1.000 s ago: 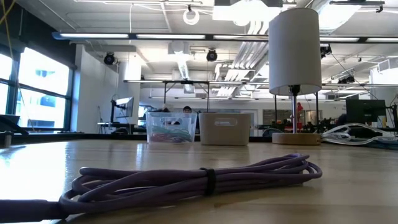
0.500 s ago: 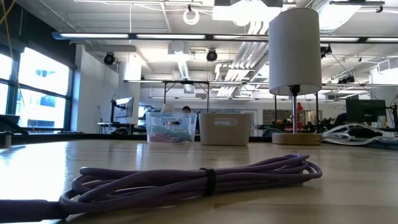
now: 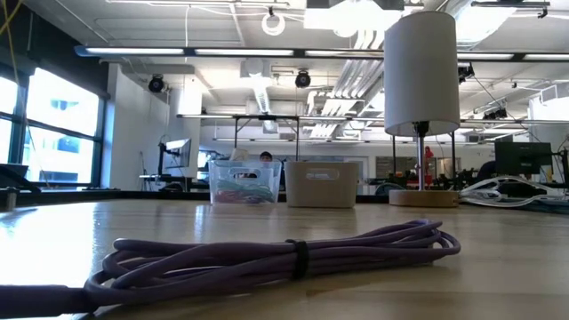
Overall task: Pick & Place USB Port
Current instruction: Put the pink cable into the transparent bin
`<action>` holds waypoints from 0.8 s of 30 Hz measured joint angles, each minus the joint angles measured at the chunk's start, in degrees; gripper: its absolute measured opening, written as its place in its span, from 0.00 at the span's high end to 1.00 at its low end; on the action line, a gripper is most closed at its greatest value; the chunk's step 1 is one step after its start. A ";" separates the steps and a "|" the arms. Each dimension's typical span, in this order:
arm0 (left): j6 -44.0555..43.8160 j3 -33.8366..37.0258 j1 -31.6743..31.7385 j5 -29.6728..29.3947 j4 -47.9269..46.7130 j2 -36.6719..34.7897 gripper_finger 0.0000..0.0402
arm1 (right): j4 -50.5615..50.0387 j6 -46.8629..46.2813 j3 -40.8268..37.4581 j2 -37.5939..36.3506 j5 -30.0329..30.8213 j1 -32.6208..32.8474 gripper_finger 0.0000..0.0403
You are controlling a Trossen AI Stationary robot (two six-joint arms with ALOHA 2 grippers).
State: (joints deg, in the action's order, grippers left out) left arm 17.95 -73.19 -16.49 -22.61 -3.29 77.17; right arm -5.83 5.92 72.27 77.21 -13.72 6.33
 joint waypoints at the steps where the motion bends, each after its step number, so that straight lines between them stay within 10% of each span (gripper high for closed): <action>1: 0.06 0.00 0.00 0.29 0.98 -0.11 0.42 | -0.11 -0.03 0.00 0.00 -0.14 0.00 0.99; 24: -4.96 -0.05 -0.02 11.74 6.04 -0.83 0.42 | -0.41 0.49 -0.07 0.02 -0.70 0.00 0.99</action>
State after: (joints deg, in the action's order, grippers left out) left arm 12.98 -73.24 -16.51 -10.87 2.74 76.34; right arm -6.24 6.41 72.20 77.23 -14.42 6.33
